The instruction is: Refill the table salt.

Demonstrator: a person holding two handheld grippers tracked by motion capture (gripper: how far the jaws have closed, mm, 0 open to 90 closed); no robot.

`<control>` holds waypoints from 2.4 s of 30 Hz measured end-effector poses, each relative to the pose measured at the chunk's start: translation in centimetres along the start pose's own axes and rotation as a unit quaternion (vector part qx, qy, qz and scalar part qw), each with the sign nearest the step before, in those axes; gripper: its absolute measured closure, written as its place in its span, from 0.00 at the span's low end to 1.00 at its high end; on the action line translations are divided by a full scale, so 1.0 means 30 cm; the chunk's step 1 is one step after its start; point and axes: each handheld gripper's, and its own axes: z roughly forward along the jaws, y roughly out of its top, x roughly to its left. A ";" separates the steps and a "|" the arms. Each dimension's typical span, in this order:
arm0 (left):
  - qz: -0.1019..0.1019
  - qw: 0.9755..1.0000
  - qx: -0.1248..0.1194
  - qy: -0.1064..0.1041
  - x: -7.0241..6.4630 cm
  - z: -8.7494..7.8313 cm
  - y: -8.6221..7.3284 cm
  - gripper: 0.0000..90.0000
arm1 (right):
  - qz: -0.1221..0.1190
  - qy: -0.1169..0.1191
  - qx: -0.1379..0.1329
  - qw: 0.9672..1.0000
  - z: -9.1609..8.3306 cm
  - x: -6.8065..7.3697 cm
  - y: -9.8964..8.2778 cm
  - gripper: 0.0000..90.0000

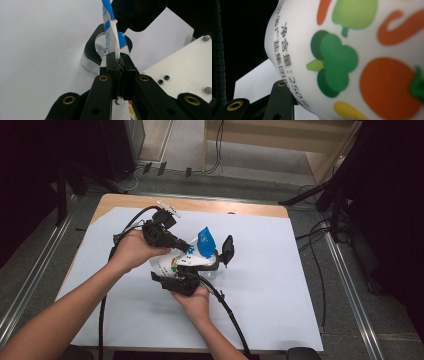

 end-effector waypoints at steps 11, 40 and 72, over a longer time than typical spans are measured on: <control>0.000 1.000 0.005 -0.002 0.000 0.009 0.006 0.99 | 0.018 0.012 -0.005 1.000 0.002 0.000 0.003 0.61; -0.004 1.000 -0.004 -0.018 0.005 -0.006 0.002 0.91 | 0.051 0.025 -0.019 0.998 -0.005 -0.005 0.013 0.66; 0.003 1.000 -0.005 0.000 -0.001 -0.029 0.002 1.00 | 0.039 0.022 -0.015 0.999 0.001 -0.003 0.016 0.62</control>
